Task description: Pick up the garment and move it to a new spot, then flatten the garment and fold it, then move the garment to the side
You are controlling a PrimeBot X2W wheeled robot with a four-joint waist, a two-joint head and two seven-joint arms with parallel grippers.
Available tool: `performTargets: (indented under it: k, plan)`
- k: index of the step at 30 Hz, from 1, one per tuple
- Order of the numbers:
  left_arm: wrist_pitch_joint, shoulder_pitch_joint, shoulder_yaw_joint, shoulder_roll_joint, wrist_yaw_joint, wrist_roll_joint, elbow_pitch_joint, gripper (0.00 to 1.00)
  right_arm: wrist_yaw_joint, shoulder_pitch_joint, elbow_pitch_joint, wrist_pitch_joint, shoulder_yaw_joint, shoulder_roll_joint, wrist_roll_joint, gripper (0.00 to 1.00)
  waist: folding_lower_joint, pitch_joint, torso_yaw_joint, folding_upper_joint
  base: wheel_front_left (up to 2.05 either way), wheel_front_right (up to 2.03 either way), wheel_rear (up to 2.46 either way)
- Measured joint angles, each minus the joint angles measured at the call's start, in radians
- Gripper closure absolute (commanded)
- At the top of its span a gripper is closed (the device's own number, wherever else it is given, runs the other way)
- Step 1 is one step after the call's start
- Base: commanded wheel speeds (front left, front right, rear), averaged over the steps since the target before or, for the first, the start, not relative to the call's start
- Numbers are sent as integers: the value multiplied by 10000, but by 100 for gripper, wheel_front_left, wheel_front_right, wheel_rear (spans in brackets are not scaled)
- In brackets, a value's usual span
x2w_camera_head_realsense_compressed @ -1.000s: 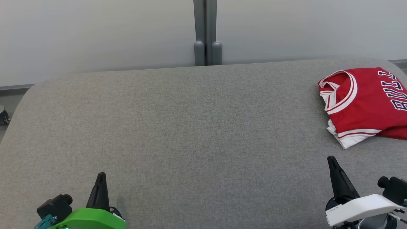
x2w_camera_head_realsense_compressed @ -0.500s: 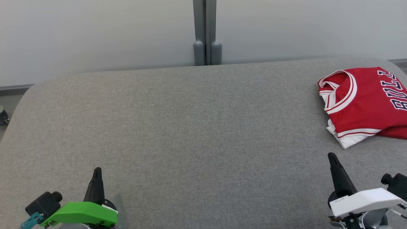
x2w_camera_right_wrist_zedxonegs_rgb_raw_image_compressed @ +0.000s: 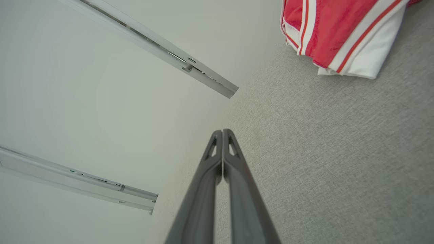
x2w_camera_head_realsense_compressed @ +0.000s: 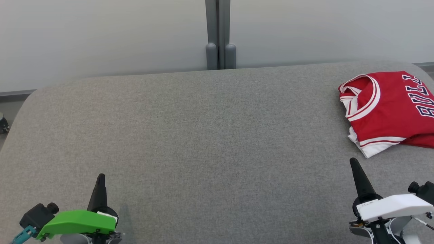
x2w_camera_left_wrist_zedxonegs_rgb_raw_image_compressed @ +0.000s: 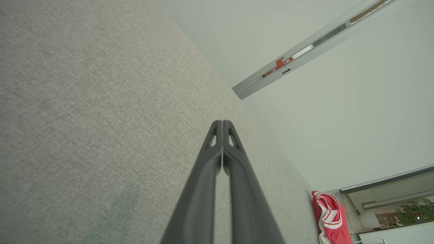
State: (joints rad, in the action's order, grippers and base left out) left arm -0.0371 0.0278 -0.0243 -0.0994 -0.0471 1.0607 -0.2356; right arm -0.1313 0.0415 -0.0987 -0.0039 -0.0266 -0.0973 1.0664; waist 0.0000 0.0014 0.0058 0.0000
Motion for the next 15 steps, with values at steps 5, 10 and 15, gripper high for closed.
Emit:
performTargets:
  k: [5,10,15]
  plan:
    - [113,56,140,59,-73,504,-8,100,0,-120,-128,75,-40,12,529,100,0,1,-4,0,0,0,0]
    - [272,120,253,104,-157,965,-19,100,0,-276,-261,144,-84,36,1051,100,0,2,-8,0,0,0,0]
    - [420,206,393,153,-236,1517,-25,100,0,-384,-407,221,-134,50,1628,100,0,4,-13,0,0,0,0]
